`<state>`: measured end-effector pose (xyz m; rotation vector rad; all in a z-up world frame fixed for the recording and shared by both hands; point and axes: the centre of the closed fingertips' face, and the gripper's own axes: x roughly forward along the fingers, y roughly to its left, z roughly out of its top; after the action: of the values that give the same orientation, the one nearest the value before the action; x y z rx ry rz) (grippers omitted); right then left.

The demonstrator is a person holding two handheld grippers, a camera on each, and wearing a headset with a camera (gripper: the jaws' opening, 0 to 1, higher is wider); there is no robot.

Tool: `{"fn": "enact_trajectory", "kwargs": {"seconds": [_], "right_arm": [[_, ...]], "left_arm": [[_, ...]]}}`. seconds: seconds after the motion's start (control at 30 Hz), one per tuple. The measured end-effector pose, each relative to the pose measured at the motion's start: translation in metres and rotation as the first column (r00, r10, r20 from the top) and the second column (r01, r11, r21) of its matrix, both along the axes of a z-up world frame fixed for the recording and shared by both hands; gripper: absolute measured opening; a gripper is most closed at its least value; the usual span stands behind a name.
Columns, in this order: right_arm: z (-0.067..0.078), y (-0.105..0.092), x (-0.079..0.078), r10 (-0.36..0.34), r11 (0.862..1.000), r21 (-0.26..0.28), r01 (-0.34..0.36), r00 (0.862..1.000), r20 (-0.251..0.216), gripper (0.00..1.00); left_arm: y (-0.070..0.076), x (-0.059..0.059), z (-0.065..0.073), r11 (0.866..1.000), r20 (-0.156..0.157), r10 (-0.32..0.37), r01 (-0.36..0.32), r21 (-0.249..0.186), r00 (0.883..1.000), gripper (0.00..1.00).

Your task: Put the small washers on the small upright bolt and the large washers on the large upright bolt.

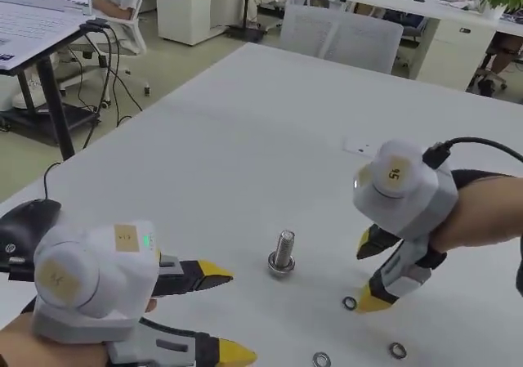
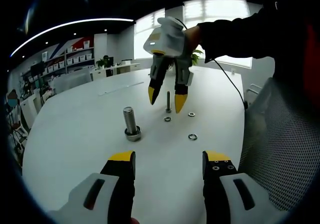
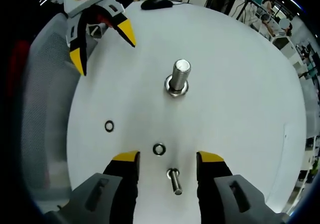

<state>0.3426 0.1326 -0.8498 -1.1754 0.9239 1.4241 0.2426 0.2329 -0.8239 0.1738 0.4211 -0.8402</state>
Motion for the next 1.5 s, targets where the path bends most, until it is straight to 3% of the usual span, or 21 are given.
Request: {"fn": "enact_trajectory", "kwargs": {"seconds": [0.3,0.77,1.5], "right_arm": [[-0.007,0.000,-0.005,0.025,0.999,-0.040,-0.025,1.000,-0.005,0.44],[-0.020,-0.001,-0.010,0.054,0.994,-0.099,-0.055,0.998,-0.007,0.27],[-0.027,-0.003,-0.010,0.040,0.991,-0.125,-0.041,0.999,-0.011,0.17]], "left_arm": [[-0.001,0.000,0.001,1.000,0.004,0.001,-0.001,0.000,1.000,0.53],[0.000,0.001,0.002,1.000,0.005,0.000,0.000,-0.003,1.000,0.53],[0.002,0.000,0.002,1.000,0.007,0.004,-0.004,-0.009,1.000,0.53]]}}
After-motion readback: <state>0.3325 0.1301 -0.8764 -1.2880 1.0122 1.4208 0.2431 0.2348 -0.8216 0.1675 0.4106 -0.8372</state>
